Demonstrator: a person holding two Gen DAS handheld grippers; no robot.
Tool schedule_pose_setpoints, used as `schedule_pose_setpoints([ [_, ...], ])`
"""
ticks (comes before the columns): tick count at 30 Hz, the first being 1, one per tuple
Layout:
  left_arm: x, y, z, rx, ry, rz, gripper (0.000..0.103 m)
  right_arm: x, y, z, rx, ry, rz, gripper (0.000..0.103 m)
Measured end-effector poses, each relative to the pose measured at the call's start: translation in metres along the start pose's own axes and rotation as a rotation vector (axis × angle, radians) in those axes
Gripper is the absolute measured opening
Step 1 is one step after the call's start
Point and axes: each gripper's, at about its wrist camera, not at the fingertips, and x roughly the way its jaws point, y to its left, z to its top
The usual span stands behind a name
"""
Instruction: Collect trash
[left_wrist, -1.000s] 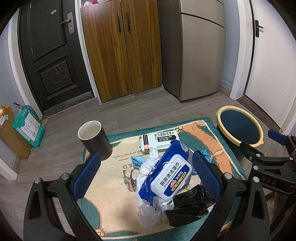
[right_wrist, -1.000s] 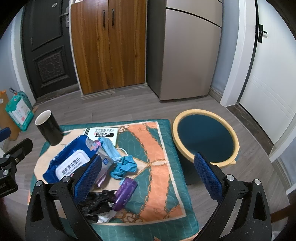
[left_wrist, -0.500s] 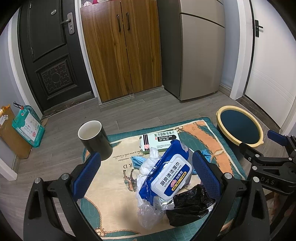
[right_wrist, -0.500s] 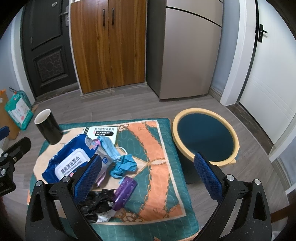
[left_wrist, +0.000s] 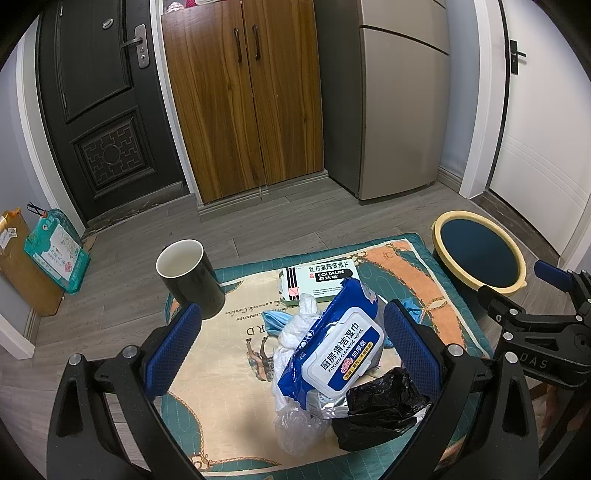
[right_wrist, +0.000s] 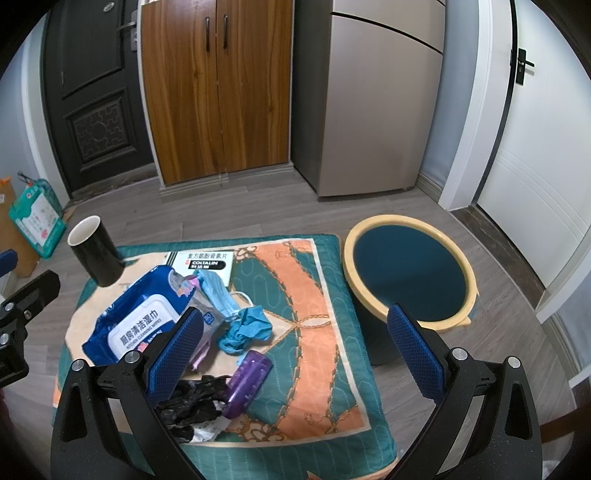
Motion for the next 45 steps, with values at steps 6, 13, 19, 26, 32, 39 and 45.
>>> schedule_pose_setpoints([
  [6, 0.000, 0.000, 0.000, -0.001, 0.000, 0.000, 0.097, -0.002, -0.002, -0.003, 0.001, 0.002, -0.002, 0.099],
  [13, 0.000, 0.001, 0.000, -0.002, 0.001, -0.001, 0.097, -0.002, -0.001, -0.002, 0.001, 0.001, -0.002, 0.099],
  [19, -0.001, 0.001, 0.000, -0.003, 0.002, 0.000, 0.097, 0.000, -0.003, -0.004, 0.001, 0.007, -0.004, 0.099],
  [26, 0.000, 0.003, -0.002, -0.003, 0.006, -0.004, 0.097, 0.003, -0.005, -0.005, 0.001, 0.016, 0.003, 0.099],
  [32, 0.013, 0.007, 0.000, -0.038, 0.016, -0.074, 0.097, 0.025, -0.022, 0.005, 0.044, 0.040, -0.005, 0.099],
  [39, 0.049, 0.002, -0.003, -0.019, 0.082, -0.099, 0.097, 0.062, -0.031, 0.013, 0.027, 0.141, 0.051, 0.099],
  [45, 0.085, -0.026, -0.012, 0.110, 0.171, -0.124, 0.096, 0.096, -0.022, 0.008, 0.069, 0.248, 0.205, 0.095],
])
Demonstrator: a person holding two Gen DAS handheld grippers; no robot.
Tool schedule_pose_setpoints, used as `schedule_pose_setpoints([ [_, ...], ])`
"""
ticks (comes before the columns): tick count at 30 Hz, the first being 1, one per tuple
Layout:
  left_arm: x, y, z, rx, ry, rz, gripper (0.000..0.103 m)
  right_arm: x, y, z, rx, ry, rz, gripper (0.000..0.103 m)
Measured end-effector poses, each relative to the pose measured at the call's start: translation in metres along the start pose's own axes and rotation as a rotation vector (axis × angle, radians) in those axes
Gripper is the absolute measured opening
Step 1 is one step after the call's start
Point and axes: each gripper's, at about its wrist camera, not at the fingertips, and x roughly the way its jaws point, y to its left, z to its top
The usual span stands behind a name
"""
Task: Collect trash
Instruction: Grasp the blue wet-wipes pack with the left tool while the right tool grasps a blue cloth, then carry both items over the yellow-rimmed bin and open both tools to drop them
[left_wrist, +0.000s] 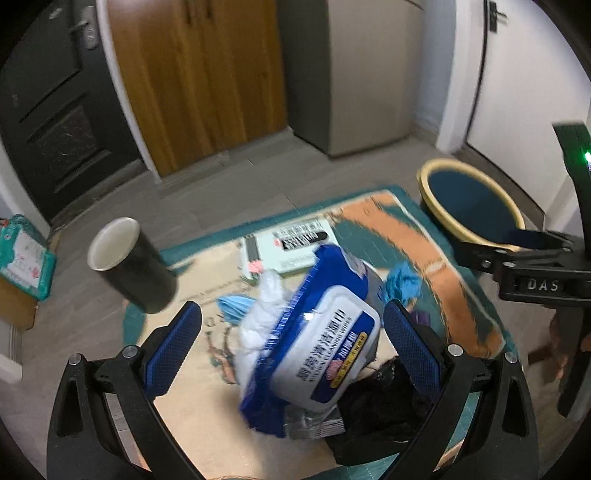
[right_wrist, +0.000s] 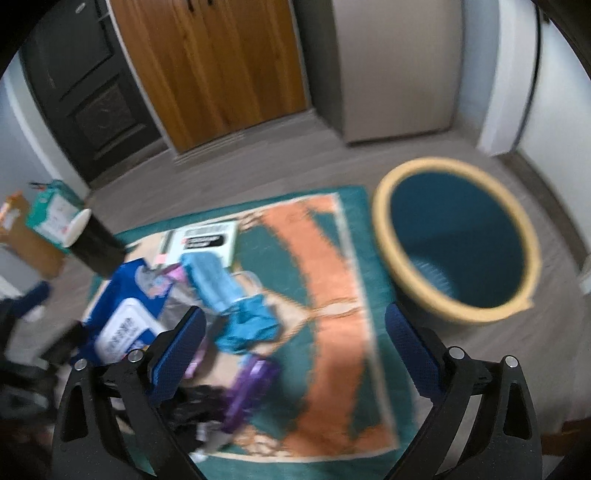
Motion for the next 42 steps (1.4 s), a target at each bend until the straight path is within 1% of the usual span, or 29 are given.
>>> schedule_pose_setpoints([
  [1, 0.006, -0.002, -0.001, 0.007, 0.017, -0.012, 0.095, 0.009, 0.003, 0.000, -0.009, 0.018, 0.014, 0.094],
  [2, 0.012, -0.004, -0.001, 0.019, 0.034, -0.023, 0.092, 0.014, 0.004, 0.001, -0.003, 0.034, 0.032, 0.092],
  [5, 0.025, -0.012, -0.004, 0.080, 0.069, -0.008, 0.088, 0.038, 0.002, 0.002, 0.037, 0.093, 0.075, 0.077],
  [6, 0.029, -0.014, -0.005, 0.096, 0.079, -0.003, 0.084, 0.044, 0.000, 0.002, 0.052, 0.109, 0.085, 0.072],
  [7, 0.033, -0.015, -0.006, 0.110, 0.091, -0.001, 0.082, 0.052, -0.002, 0.002, 0.072, 0.125, 0.092, 0.071],
  [8, 0.035, -0.016, -0.007, 0.119, 0.100, 0.001, 0.075, 0.058, -0.004, 0.003, 0.089, 0.133, 0.100, 0.068],
  [9, 0.038, -0.017, -0.008, 0.127, 0.115, -0.003, 0.065, 0.065, -0.006, 0.002, 0.113, 0.147, 0.120, 0.065],
  [10, 0.040, -0.016, -0.009, 0.130, 0.127, -0.012, 0.060, 0.071, -0.008, 0.001, 0.136, 0.165, 0.144, 0.061],
  [11, 0.041, -0.017, -0.010, 0.137, 0.133, -0.014, 0.052, 0.076, -0.010, 0.000, 0.158, 0.182, 0.165, 0.051],
  [12, 0.041, -0.017, -0.010, 0.145, 0.134, -0.018, 0.043, 0.079, -0.012, -0.002, 0.179, 0.199, 0.187, 0.038],
  [13, 0.040, -0.018, -0.010, 0.152, 0.133, -0.027, 0.039, 0.081, -0.013, -0.003, 0.202, 0.213, 0.206, 0.033],
  [14, 0.037, -0.019, -0.010, 0.156, 0.130, -0.036, 0.031, 0.081, -0.013, -0.003, 0.215, 0.211, 0.212, 0.031],
  [15, 0.035, -0.016, -0.009, 0.156, 0.129, -0.046, 0.024, 0.080, -0.013, -0.003, 0.226, 0.205, 0.223, 0.025],
  [16, 0.033, -0.016, -0.009, 0.155, 0.128, -0.059, 0.019, 0.078, -0.013, -0.002, 0.235, 0.200, 0.234, 0.024],
  [17, 0.030, -0.015, -0.008, 0.156, 0.127, -0.063, 0.007, 0.075, -0.013, -0.002, 0.242, 0.193, 0.234, 0.021],
  [18, 0.029, -0.016, -0.007, 0.157, 0.126, -0.065, 0.004, 0.071, -0.013, -0.001, 0.241, 0.186, 0.229, 0.019],
  [20, 0.024, -0.017, -0.006, 0.162, 0.122, -0.078, 0.002, 0.064, -0.015, 0.000, 0.242, 0.171, 0.224, 0.017],
  [22, 0.017, -0.020, -0.007, 0.176, 0.104, -0.074, 0.002, 0.051, -0.015, 0.003, 0.245, 0.145, 0.218, 0.015],
  [25, 0.003, -0.021, -0.003, 0.175, 0.061, -0.075, 0.002, 0.028, -0.017, 0.010, 0.233, 0.098, 0.196, 0.015],
  [28, -0.019, -0.017, 0.008, 0.157, -0.021, -0.056, 0.002, 0.003, -0.019, 0.022, 0.211, 0.052, 0.172, 0.014],
  [29, -0.029, -0.015, 0.014, 0.141, -0.063, -0.049, 0.002, -0.009, -0.019, 0.029, 0.189, 0.031, 0.153, 0.014],
  [31, -0.045, -0.014, 0.025, 0.124, -0.133, -0.039, 0.002, -0.035, -0.024, 0.044, 0.162, -0.032, 0.149, 0.014],
  [32, -0.050, -0.014, 0.030, 0.117, -0.158, -0.032, 0.002, -0.044, -0.028, 0.049, 0.159, -0.049, 0.151, 0.014],
  [33, -0.058, -0.015, 0.038, 0.106, -0.195, -0.025, 0.002, -0.056, -0.035, 0.057, 0.154, -0.071, 0.151, 0.014],
  [36, -0.063, -0.024, 0.060, 0.107, -0.239, -0.015, 0.002, -0.079, -0.064, 0.075, 0.133, -0.125, 0.100, 0.014],
  [38, -0.060, -0.035, 0.076, 0.111, -0.250, -0.040, 0.002, -0.085, -0.092, 0.083, 0.149, -0.162, 0.047, 0.014],
  [39, -0.056, -0.044, 0.084, 0.110, -0.248, -0.063, 0.002, -0.086, -0.109, 0.085, 0.167, -0.184, 0.003, 0.014],
  [40, -0.051, -0.053, 0.090, 0.109, -0.242, -0.088, 0.002, -0.086, -0.122, 0.086, 0.186, -0.197, -0.024, 0.014],
  [42, -0.038, -0.071, 0.102, 0.111, -0.221, -0.129, 0.002, -0.079, -0.159, 0.084, 0.263, -0.208, -0.062, 0.014],
])
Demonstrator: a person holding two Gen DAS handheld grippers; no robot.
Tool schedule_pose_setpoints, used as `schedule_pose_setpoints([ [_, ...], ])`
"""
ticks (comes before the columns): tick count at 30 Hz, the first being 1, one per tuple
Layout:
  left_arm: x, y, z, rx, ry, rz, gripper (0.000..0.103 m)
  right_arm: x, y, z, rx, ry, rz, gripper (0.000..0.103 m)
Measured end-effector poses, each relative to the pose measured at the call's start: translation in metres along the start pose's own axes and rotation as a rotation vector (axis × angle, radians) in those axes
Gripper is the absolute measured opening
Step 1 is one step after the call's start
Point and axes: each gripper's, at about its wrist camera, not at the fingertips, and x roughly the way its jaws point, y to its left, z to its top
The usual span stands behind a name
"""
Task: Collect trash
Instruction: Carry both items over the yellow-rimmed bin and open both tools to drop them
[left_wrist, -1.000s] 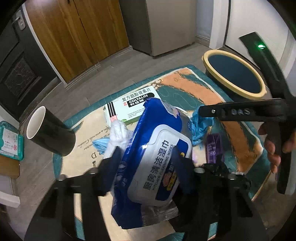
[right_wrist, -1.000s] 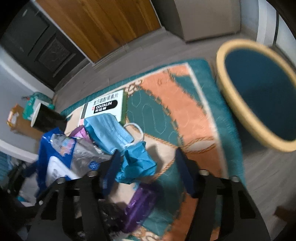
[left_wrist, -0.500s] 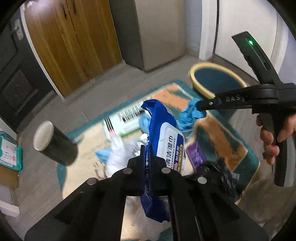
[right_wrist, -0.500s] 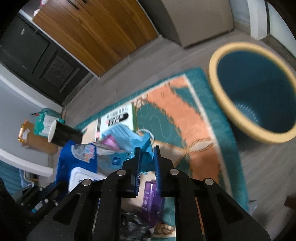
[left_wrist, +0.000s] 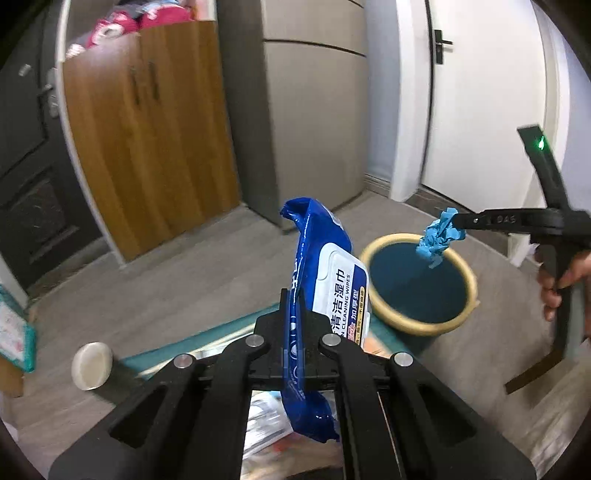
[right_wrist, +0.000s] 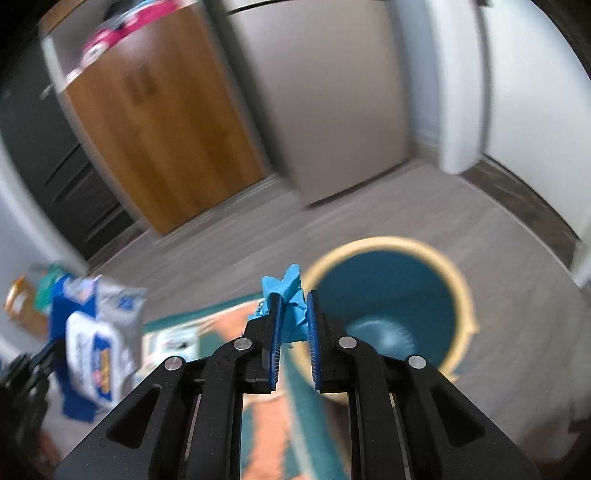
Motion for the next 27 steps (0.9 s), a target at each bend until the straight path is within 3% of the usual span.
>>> schedule_pose_setpoints([
  [6, 0.084, -0.063, 0.024, 0.030, 0.086, -0.089, 0.002, 0.039, -0.064, -0.004, 0.112, 0.069, -0.085, 0.014],
  [12, 0.159, -0.124, 0.039, 0.126, 0.164, -0.098, 0.002, 0.069, -0.087, -0.009, 0.158, 0.126, -0.152, 0.015],
  [16, 0.183, -0.136, 0.053, 0.163, 0.156, -0.074, 0.002, 0.064, -0.096, -0.008, 0.199, 0.102, -0.138, 0.015],
  [17, 0.186, -0.136, 0.059, 0.159, 0.146, -0.070, 0.003, 0.062, -0.097, -0.006, 0.207, 0.094, -0.125, 0.021],
  [22, 0.176, -0.131, 0.064, 0.130, 0.110, -0.054, 0.028, 0.055, -0.091, -0.002, 0.171, 0.059, -0.120, 0.039],
  [27, 0.146, -0.114, 0.061, 0.075, 0.083, -0.039, 0.061, 0.047, -0.086, 0.001, 0.162, 0.020, -0.116, 0.076],
])
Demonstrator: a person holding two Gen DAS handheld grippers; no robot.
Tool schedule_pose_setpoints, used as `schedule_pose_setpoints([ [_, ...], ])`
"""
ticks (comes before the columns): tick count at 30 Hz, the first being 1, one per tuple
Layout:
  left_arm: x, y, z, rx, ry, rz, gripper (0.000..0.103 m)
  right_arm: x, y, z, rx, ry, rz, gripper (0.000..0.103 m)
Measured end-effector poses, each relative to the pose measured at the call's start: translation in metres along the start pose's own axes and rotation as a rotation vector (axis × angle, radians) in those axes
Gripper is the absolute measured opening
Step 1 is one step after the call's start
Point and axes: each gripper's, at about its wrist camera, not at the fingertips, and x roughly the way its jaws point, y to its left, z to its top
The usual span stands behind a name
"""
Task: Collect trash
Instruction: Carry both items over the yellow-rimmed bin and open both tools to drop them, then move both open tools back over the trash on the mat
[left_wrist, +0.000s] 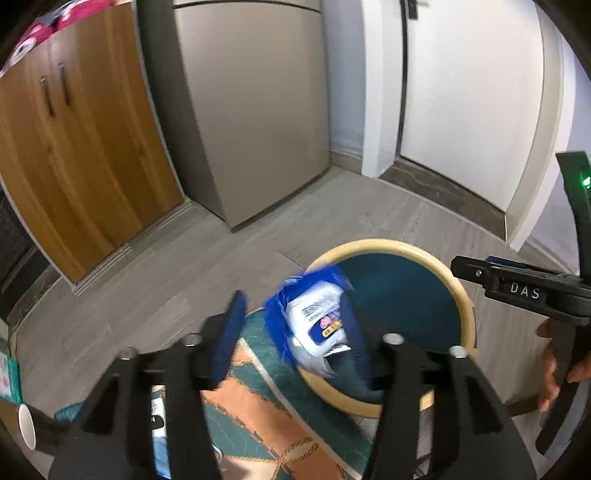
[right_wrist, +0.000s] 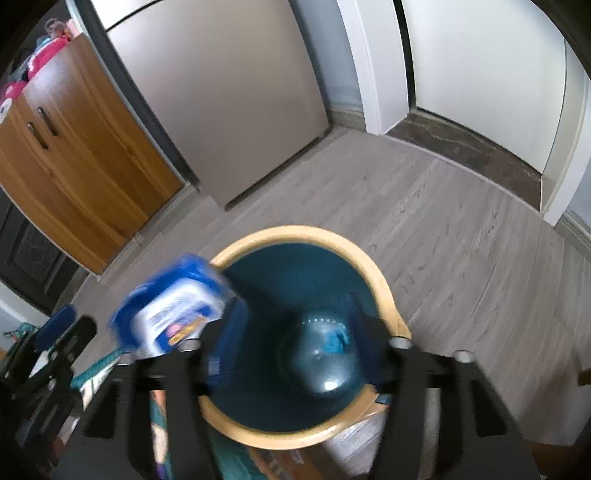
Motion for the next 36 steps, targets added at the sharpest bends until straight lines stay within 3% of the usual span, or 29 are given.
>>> schedule_pose_setpoints([
  [5, -0.040, 0.019, -0.009, -0.035, -0.048, 0.025, 0.090, -0.015, 0.015, 0.000, -0.039, -0.044, 0.010, 0.093],
  [9, -0.070, 0.031, -0.018, -0.045, -0.070, 0.043, 0.097, -0.028, 0.033, -0.005, -0.102, -0.069, 0.026, 0.097],
  [19, -0.135, 0.067, -0.052, -0.023, -0.084, 0.087, 0.097, -0.056, 0.060, -0.024, -0.138, -0.080, 0.062, 0.098],
  [24, -0.155, 0.093, -0.079, -0.067, -0.079, 0.124, 0.097, -0.069, 0.078, -0.041, -0.150, -0.072, 0.098, 0.098],
  [31, -0.166, 0.125, -0.113, -0.152, -0.056, 0.170, 0.097, -0.083, 0.112, -0.074, -0.267, -0.062, 0.112, 0.098],
  [36, -0.176, 0.143, -0.130, -0.204, -0.065, 0.172, 0.097, -0.087, 0.123, -0.089, -0.299, -0.043, 0.121, 0.098],
])
